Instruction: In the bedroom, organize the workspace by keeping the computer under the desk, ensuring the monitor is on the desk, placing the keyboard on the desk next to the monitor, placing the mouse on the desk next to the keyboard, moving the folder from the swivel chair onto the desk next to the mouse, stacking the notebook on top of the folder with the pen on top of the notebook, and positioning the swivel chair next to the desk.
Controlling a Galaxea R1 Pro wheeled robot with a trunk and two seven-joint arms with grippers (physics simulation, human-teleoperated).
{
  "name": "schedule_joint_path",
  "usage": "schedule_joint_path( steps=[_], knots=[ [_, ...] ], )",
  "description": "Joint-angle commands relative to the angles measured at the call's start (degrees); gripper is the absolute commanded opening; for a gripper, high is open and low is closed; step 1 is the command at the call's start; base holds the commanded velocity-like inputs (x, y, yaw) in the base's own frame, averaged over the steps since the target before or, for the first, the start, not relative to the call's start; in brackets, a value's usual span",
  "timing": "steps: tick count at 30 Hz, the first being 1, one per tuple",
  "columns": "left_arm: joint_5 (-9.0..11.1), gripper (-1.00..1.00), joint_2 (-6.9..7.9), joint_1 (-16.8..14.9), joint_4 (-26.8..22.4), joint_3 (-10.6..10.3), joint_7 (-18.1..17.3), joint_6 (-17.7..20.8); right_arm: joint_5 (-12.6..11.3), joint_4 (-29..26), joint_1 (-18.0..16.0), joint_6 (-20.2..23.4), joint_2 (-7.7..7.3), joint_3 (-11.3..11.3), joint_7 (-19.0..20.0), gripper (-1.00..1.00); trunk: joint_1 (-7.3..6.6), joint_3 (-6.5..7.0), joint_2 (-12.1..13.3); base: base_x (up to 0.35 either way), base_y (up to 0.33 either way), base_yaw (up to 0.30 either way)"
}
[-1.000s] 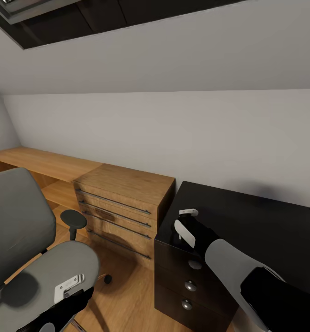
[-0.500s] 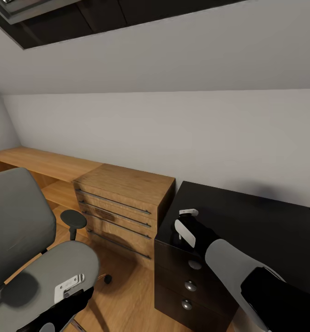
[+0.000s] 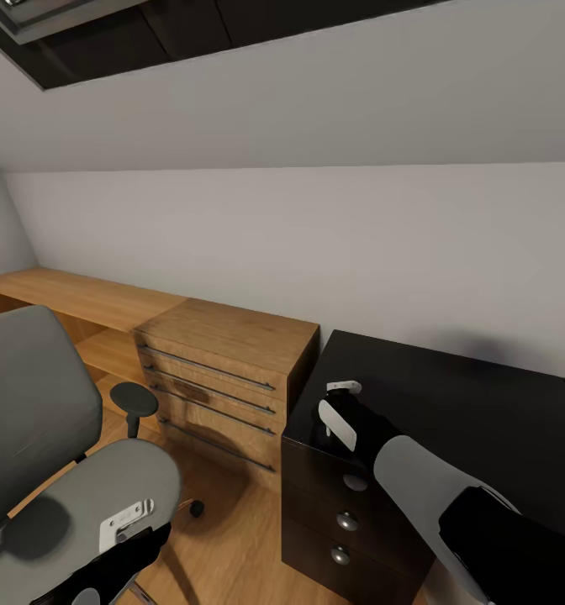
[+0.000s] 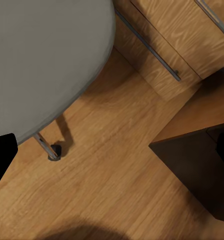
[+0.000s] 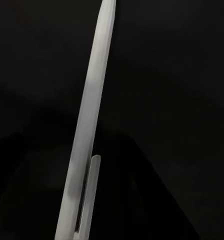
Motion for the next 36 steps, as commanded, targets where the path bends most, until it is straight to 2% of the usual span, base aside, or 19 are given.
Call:
schedule_joint_path(
  steps=[1,36],
  knots=[
    [0.61,1.0,0.02,0.0,-0.1,-0.01,0.48,0.14,-0.95,0.78,-0.03,0.68,-0.05,0.46,-0.4,-1.0,0.0,-0.06,-0.02,0.0,0.0,0.0],
    [0.61,1.0,0.02,0.0,-0.1,-0.01,0.48,0.18,-1.19,0.85,-0.05,1.27,-0.21,0.14,-0.12,-1.0,0.0,-0.06,-0.02,0.0,0.0,0.0]
  ],
)
